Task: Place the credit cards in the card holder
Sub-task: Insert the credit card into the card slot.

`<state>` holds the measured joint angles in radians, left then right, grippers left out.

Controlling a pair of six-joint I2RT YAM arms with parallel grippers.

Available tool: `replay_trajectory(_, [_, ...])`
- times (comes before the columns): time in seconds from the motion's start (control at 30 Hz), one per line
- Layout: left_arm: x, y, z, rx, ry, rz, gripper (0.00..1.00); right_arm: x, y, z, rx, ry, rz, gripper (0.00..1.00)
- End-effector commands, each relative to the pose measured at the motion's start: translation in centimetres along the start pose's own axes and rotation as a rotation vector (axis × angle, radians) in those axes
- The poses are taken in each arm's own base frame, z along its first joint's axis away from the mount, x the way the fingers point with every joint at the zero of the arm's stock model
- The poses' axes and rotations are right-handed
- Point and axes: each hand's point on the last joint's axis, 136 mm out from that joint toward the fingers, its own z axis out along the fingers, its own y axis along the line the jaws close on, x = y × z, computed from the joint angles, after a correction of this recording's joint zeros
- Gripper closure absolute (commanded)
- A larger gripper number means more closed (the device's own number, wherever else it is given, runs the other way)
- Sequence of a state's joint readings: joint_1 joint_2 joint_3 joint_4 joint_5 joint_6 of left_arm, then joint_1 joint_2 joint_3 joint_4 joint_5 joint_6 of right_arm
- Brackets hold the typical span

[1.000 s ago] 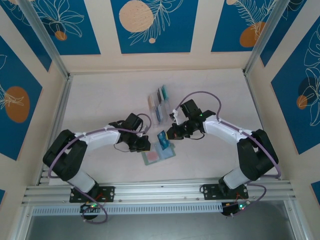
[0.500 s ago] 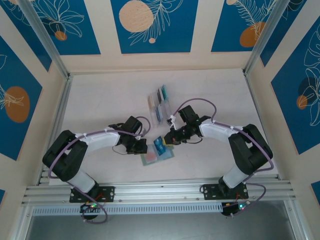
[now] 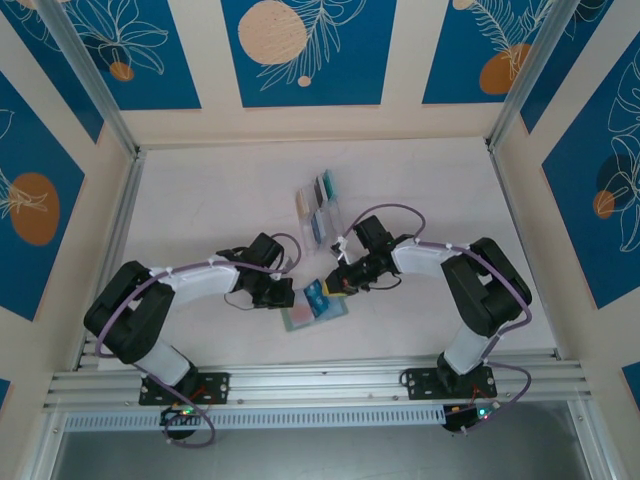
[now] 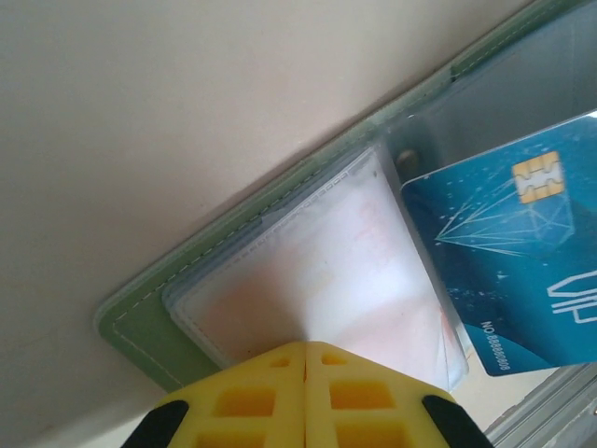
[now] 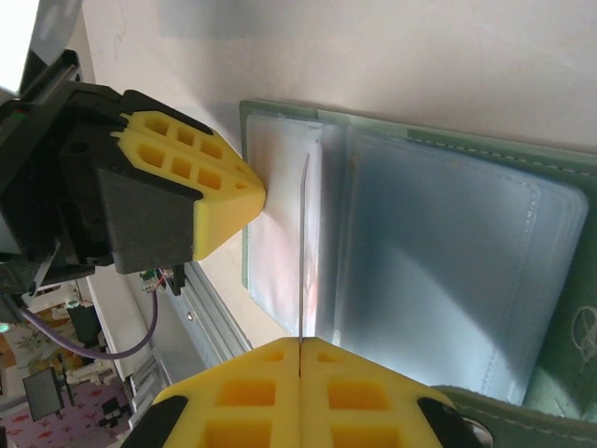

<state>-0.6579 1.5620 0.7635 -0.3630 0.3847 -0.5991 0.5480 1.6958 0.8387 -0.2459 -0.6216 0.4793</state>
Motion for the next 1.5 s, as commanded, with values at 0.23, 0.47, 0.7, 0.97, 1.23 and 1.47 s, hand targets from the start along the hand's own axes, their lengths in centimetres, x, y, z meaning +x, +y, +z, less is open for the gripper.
replay_trajectory(0.23, [3.0, 3.7, 1.1, -0.130, 0.084, -0.037, 0.94, 1.3, -0.5, 1.0, -0.022, 0.055, 0.024, 1.00])
replay_trajectory(0.47, [3.0, 3.7, 1.2, -0.125, 0.081, -0.041, 0.94, 1.2, -0.5, 1.6, -0.020, 0.074, 0.026, 1.00])
replay_trajectory(0.7, [3.1, 3.8, 1.4, -0.124, 0.086, -0.045, 0.94, 2.5, -1.2, 1.4, 0.003, 0.089, 0.058, 1.00])
replay_trajectory(0.97, [3.2, 3.9, 1.6, -0.121, 0.087, -0.050, 0.95, 4.0, -1.7, 0.9, 0.022, 0.094, 0.088, 1.00])
replay_trajectory(1.23, [3.2, 3.9, 1.6, -0.120, 0.087, -0.050, 0.94, 4.8, -1.7, 0.6, 0.023, 0.104, 0.100, 1.00])
replay_trajectory(1.47, [3.4, 4.0, 1.6, -0.123, 0.087, -0.051, 0.95, 5.3, -1.7, 0.6, 0.021, 0.113, 0.110, 1.00])
